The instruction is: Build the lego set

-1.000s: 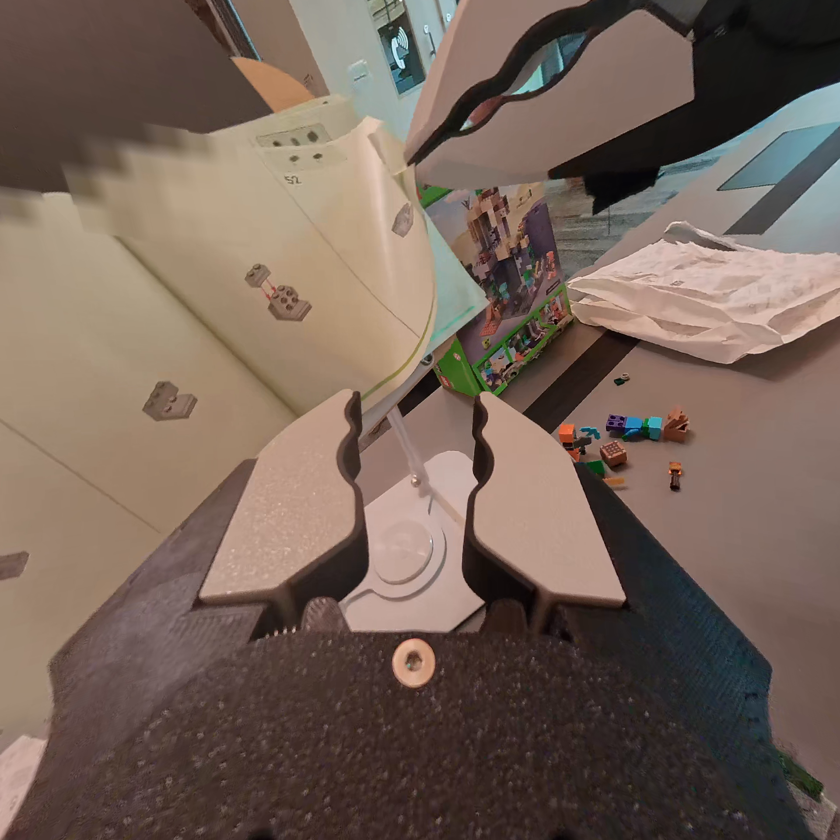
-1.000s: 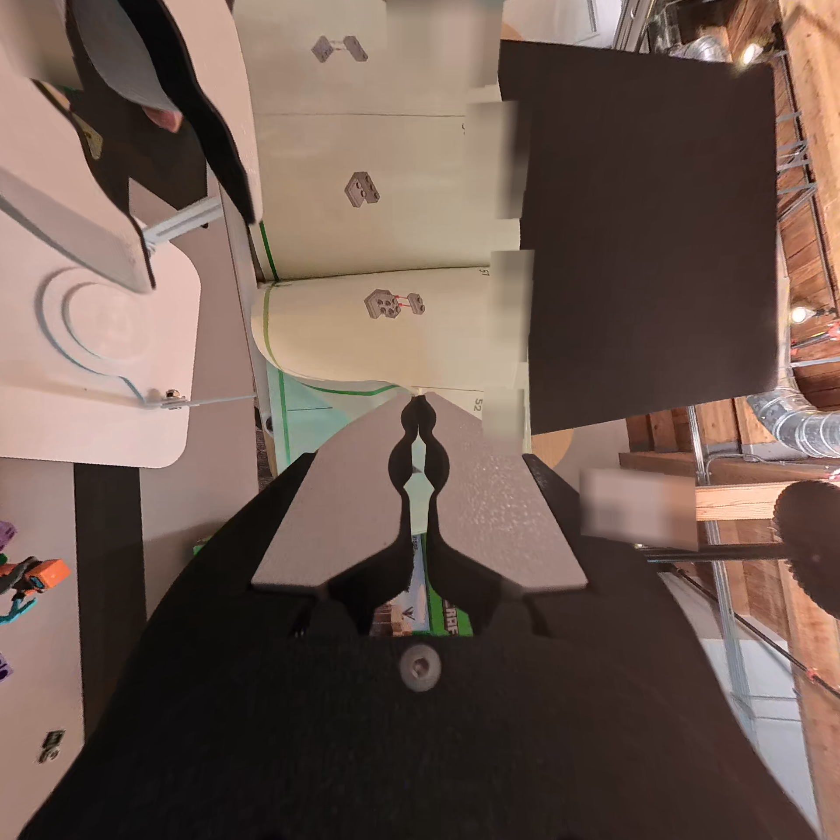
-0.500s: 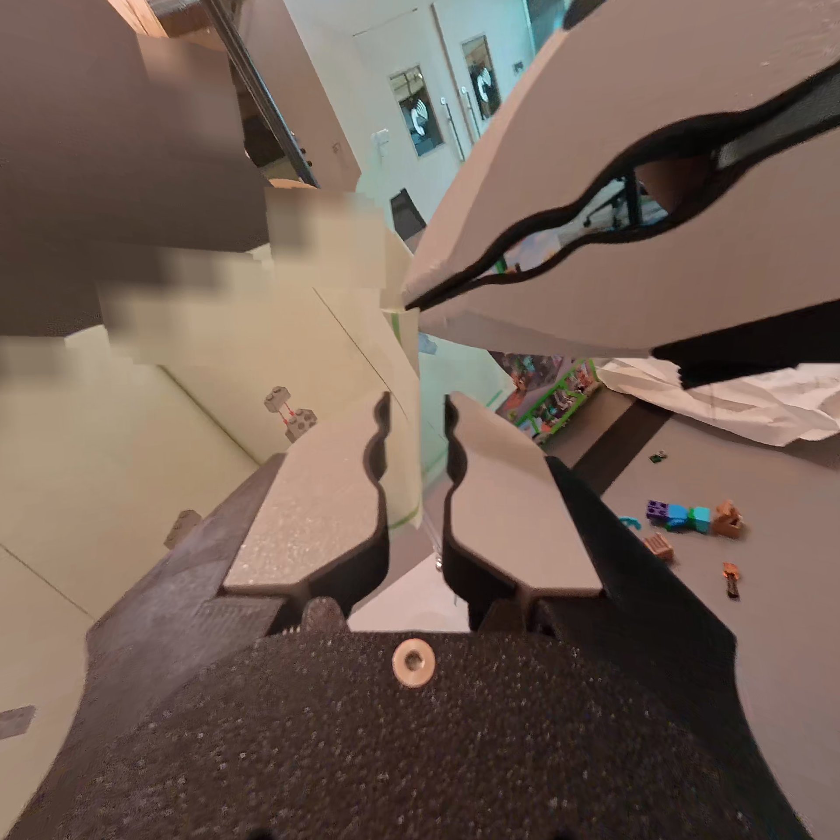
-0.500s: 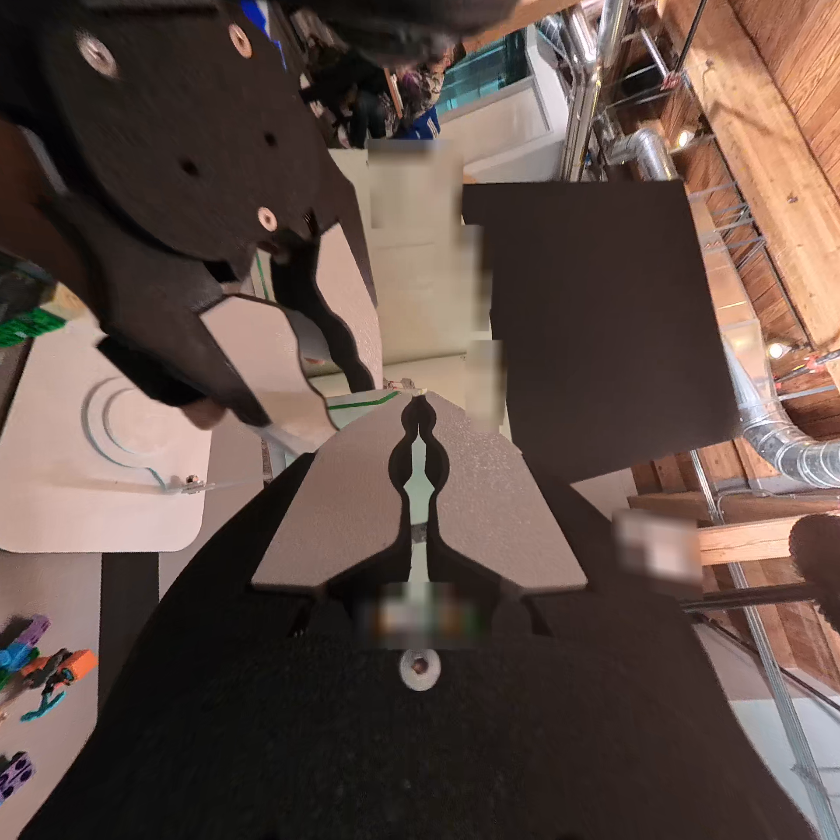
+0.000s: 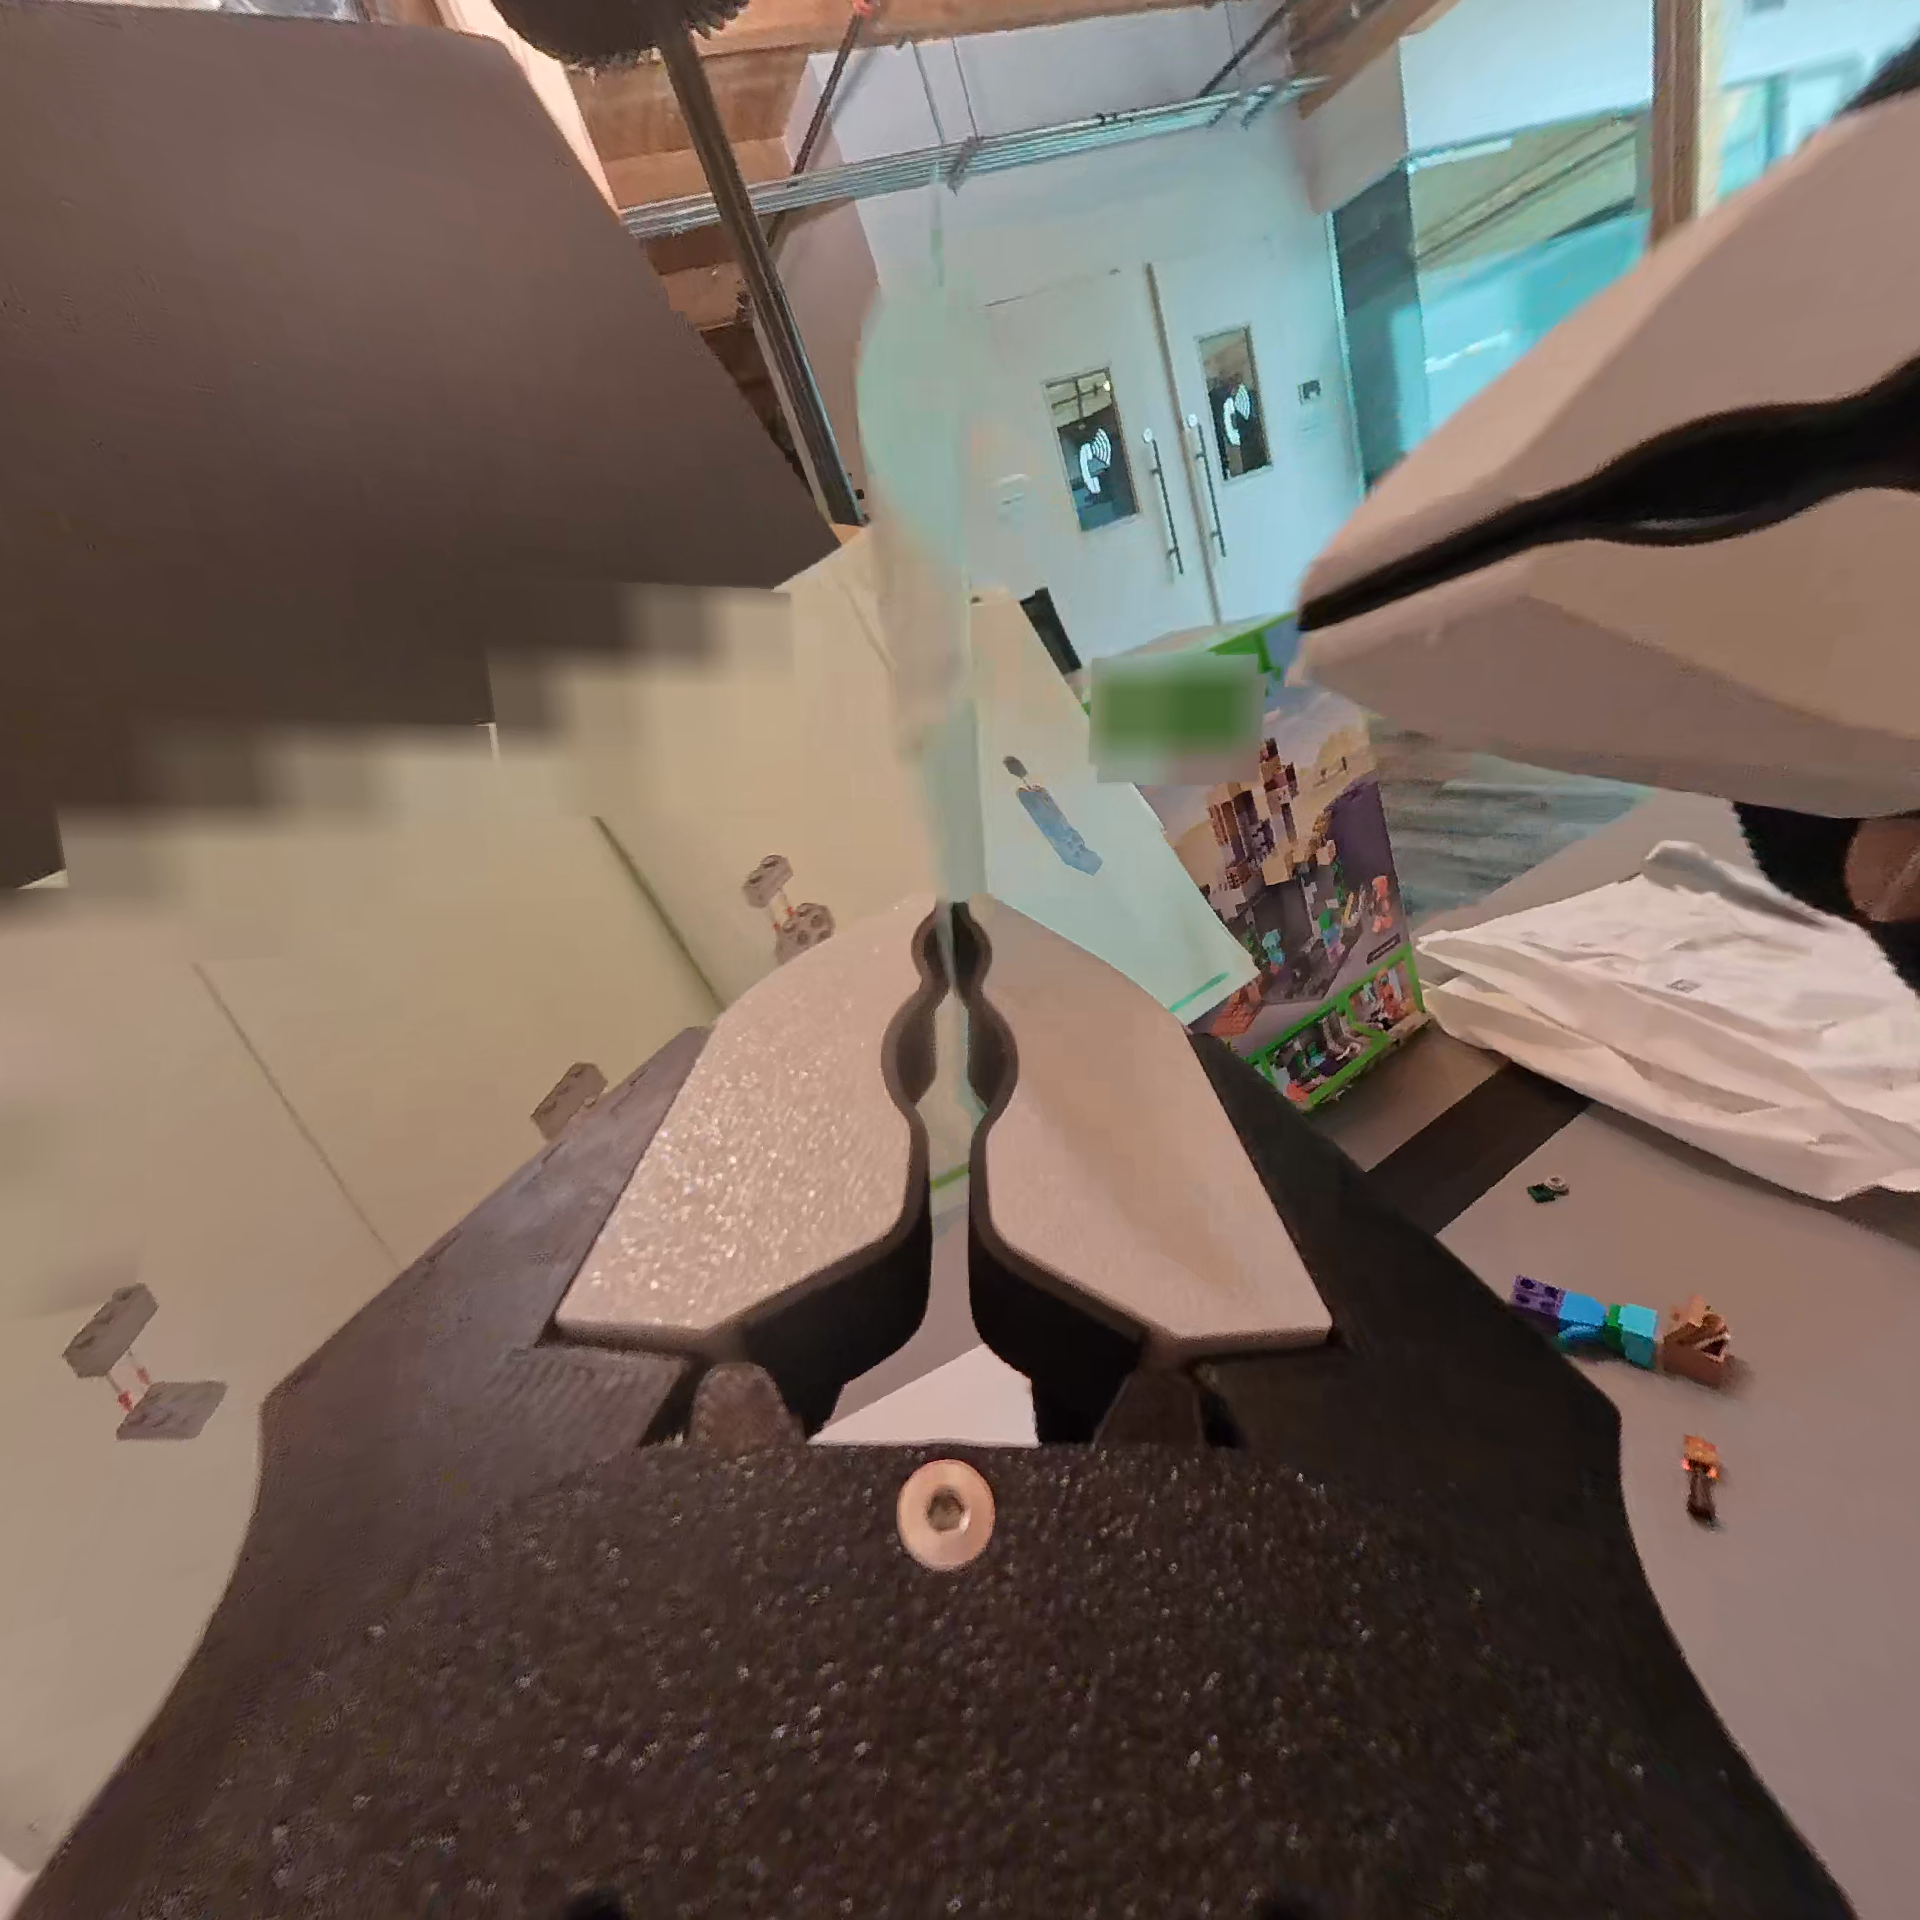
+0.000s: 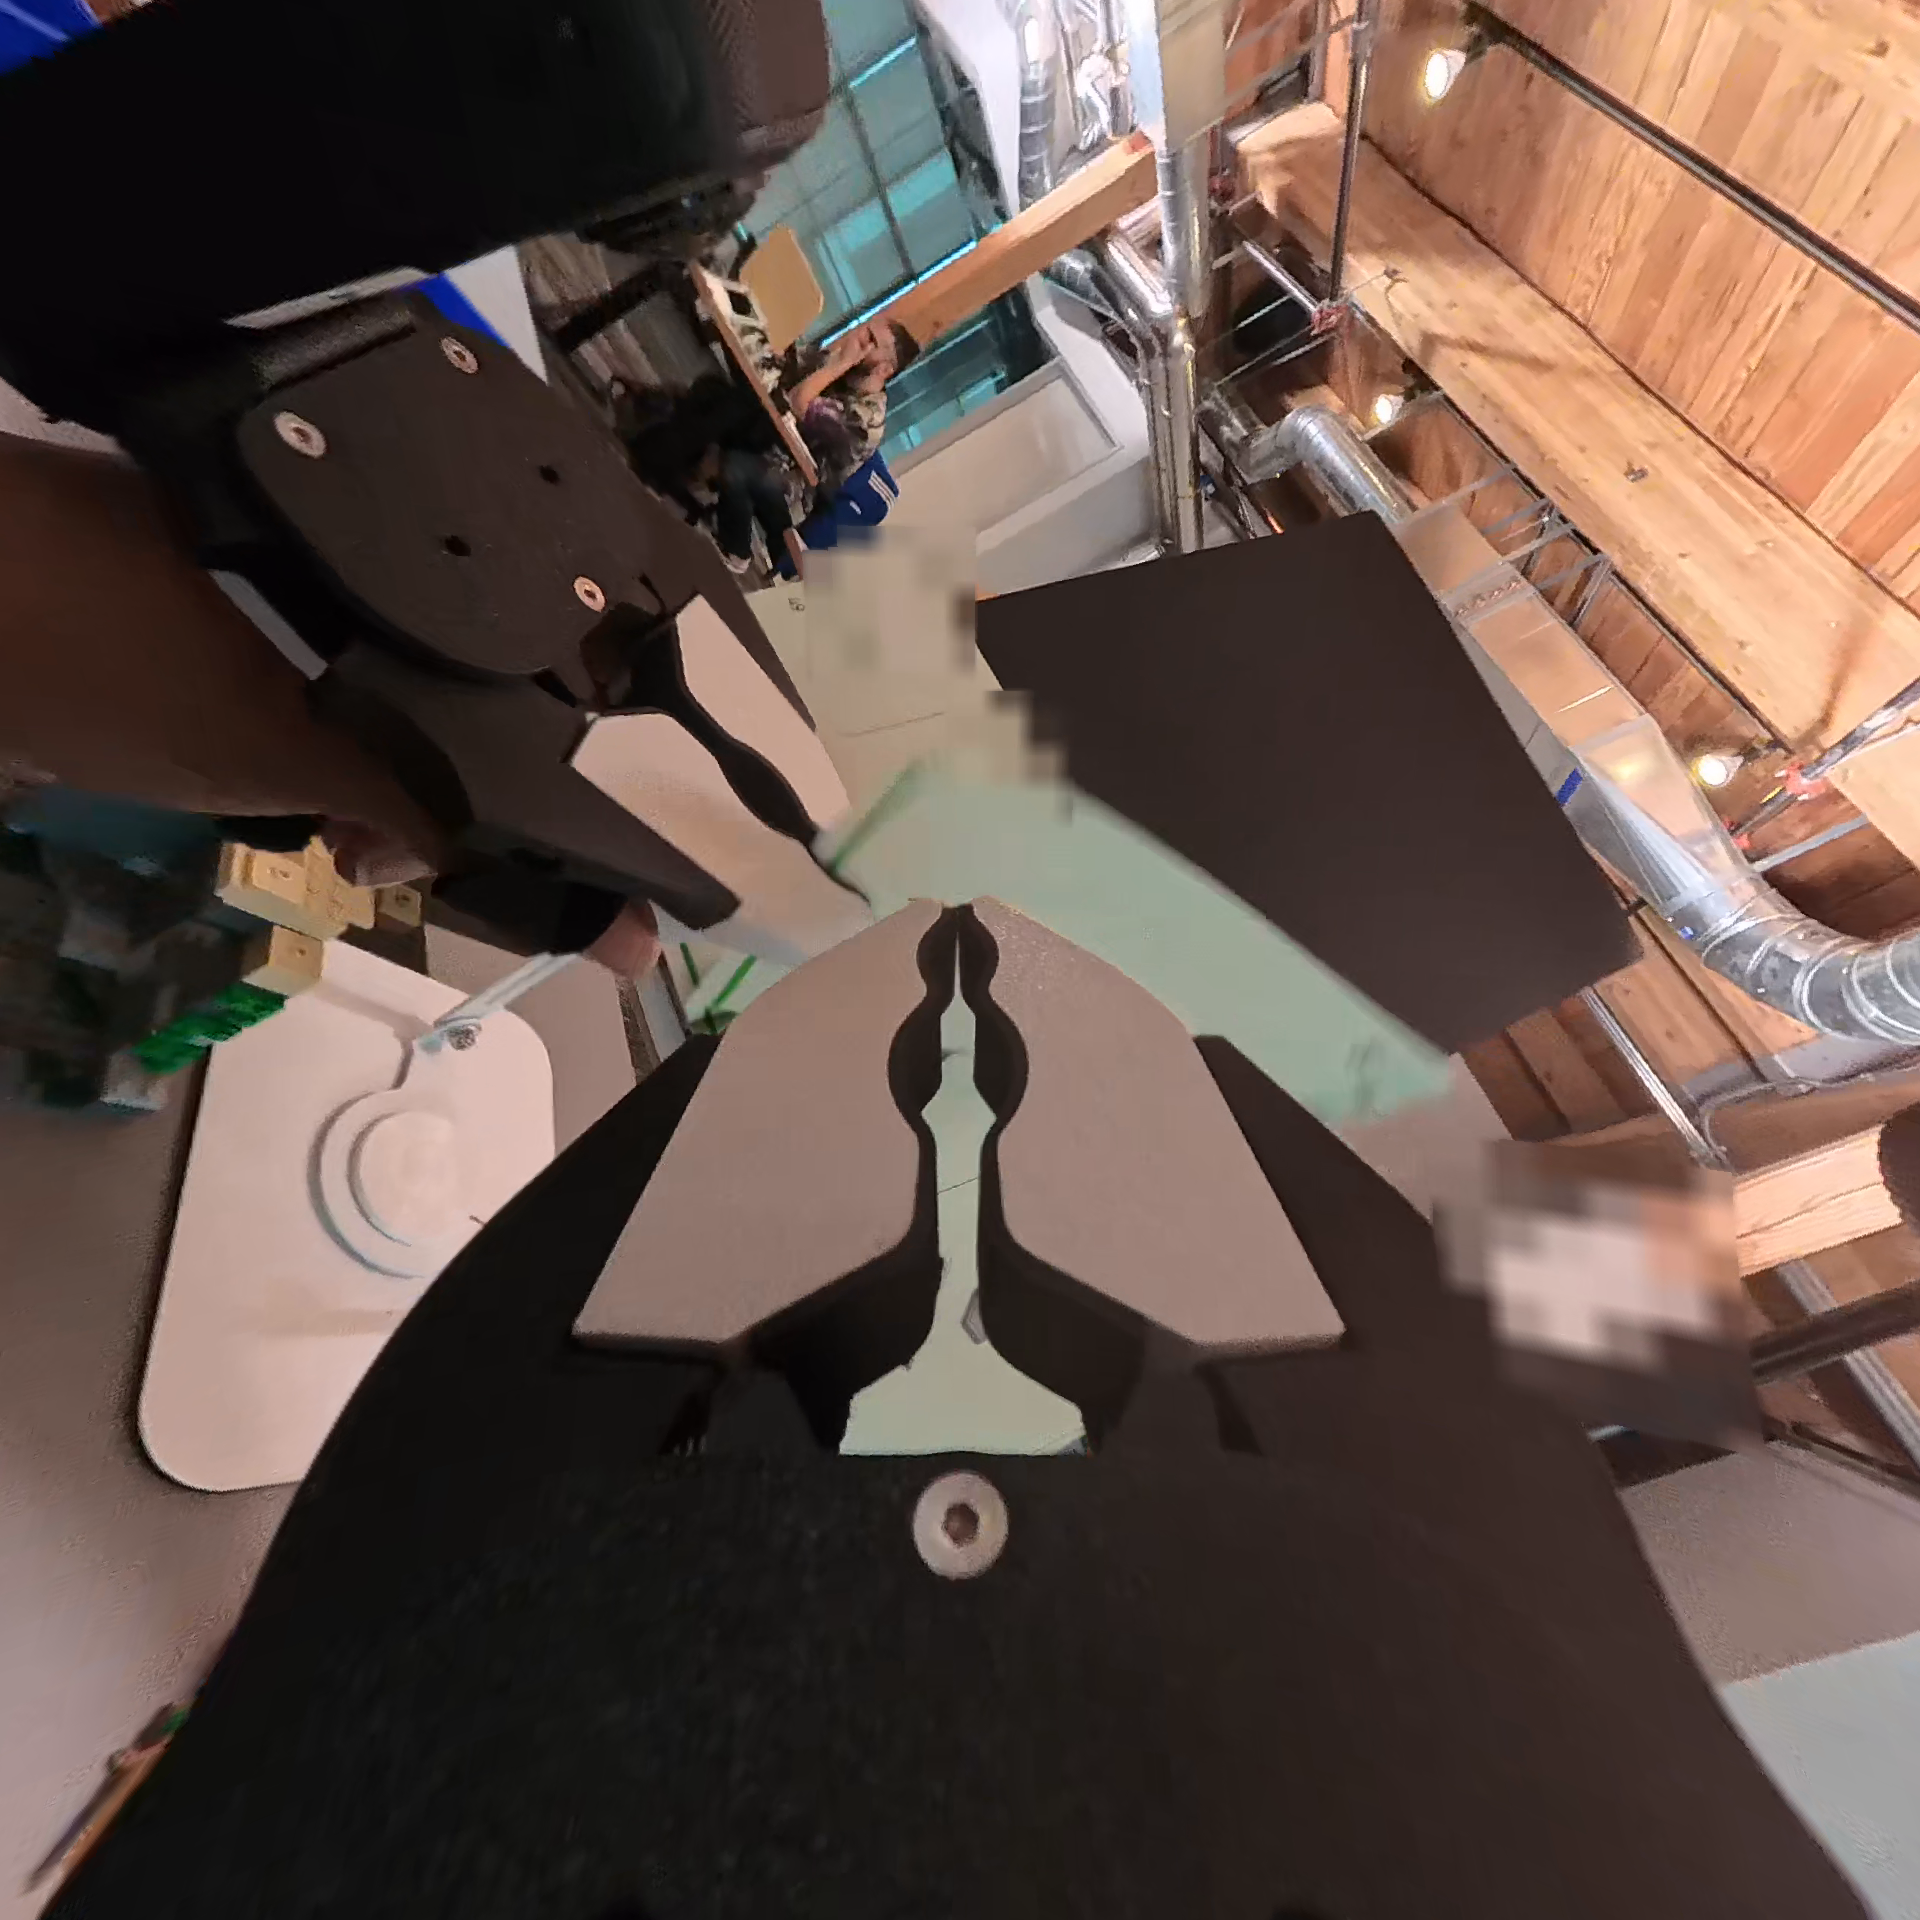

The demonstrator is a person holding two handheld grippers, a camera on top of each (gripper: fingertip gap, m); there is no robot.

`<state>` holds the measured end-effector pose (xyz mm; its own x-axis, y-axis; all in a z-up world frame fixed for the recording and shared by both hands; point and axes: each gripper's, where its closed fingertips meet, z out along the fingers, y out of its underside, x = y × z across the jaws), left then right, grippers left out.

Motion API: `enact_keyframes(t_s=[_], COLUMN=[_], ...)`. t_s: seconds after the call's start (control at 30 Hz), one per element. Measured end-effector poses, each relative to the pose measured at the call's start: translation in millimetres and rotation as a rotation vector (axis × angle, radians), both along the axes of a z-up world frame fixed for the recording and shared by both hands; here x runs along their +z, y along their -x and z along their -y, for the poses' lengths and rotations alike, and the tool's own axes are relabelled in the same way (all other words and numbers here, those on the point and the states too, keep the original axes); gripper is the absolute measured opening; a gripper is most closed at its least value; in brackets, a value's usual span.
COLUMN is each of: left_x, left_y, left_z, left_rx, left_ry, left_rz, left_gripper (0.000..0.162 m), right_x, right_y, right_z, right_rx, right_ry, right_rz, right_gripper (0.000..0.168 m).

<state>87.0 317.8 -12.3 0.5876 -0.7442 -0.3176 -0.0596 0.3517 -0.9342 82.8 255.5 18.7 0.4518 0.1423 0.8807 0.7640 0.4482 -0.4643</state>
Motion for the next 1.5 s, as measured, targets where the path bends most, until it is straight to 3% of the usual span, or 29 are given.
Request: enact_keyframes(t_s=[0.33, 1.03, 1.3, 1.5], left_x=[-7.5, -50.4, -56.4, -53.3], left_y=[40.9, 116.4, 182.7, 224.3], left_z=[-15.4, -59.7, -101.9, -111.5], left_rx=[-0.022, 0.067, 0.216, 0.280], left_ry=[0.185, 0.317, 0.375, 0.389], left_rz=[0.139, 0.144, 0.186, 0.301], left_gripper=[0.000, 0.002, 0.003, 0.000], right_x=[-9.3, -57.8, -70.4, -81.0], right_y=[-14.0, 10.6, 21.0, 13.4], right_z=[-7.6, -38.0, -75.4, -122.4], right_rx=[-0.034, -0.073, -0.138, -0.272], right_ry=[0.041, 0.156, 0.280, 0.362], right_rz=[-0.068, 0.008, 0.090, 0.165], right_gripper=[0.001, 0.000, 0.000, 0.000])
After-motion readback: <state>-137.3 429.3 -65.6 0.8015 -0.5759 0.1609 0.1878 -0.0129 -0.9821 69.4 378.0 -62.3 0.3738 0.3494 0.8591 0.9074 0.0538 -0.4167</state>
